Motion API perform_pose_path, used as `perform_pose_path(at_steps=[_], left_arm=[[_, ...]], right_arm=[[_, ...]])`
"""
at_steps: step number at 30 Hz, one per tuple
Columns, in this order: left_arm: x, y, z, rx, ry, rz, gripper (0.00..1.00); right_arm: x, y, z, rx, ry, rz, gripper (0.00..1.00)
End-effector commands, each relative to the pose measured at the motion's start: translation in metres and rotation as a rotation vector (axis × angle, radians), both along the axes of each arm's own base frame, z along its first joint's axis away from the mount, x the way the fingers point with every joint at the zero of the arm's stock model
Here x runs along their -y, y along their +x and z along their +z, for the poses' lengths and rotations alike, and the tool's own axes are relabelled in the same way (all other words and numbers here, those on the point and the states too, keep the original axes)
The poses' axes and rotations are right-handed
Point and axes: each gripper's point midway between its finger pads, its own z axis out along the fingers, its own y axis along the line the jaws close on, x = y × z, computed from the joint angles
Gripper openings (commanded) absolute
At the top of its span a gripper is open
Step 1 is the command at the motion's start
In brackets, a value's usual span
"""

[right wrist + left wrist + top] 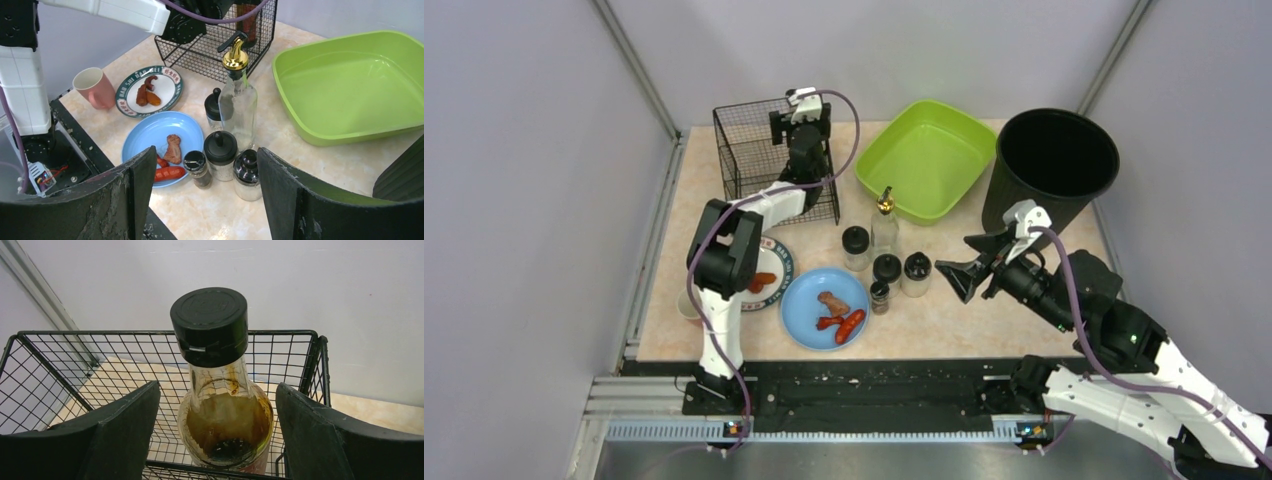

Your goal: Clear the kitchen counter

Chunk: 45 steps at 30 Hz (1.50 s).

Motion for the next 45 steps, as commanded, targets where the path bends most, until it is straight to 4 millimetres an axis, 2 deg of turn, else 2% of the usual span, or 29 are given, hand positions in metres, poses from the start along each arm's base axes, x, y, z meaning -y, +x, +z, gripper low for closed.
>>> perform_pose_path(at_steps=[1, 7, 11, 23, 26, 35, 40, 45], left_arm=[[-0.002, -0.008, 0.058, 0.082, -0.022, -0.027, 0.91], [0.000, -0.013, 0.081, 0.103, -0.009, -0.057, 0.99], [0.000, -0.022, 0.103, 0.130, -0.020, -0.077, 0.99], [0.005, -0.069, 0.157, 0.099, -0.083, -0.226, 0.99], [0.008, -0.084, 0.164, 0.070, -0.120, -0.272, 0.99], [0.009, -0.126, 0.148, -0.053, -0.219, -0.350, 0.99], [0.015, -0.139, 0.137, -0.124, -0.290, -0.383, 0.98], [0.021, -0.154, 0.117, -0.197, -0.359, -0.419, 0.98]], right_arm=[[0.000, 0.002, 0.009, -0.005, 0.027, -0.020, 0.72], [-0.002, 0.011, 0.003, -0.019, 0.002, -0.055, 0.76], [-0.008, 0.017, -0.001, -0.040, -0.019, -0.068, 0.78], [-0.039, 0.043, -0.005, -0.081, -0.027, -0.097, 0.80], [-0.048, 0.052, -0.010, -0.080, -0.021, -0.108, 0.80], [-0.071, 0.085, -0.019, -0.022, 0.008, -0.181, 0.80], [-0.080, 0.102, -0.030, 0.000, -0.005, -0.226, 0.78], [-0.086, 0.114, -0.042, 0.014, -0.008, -0.256, 0.77]])
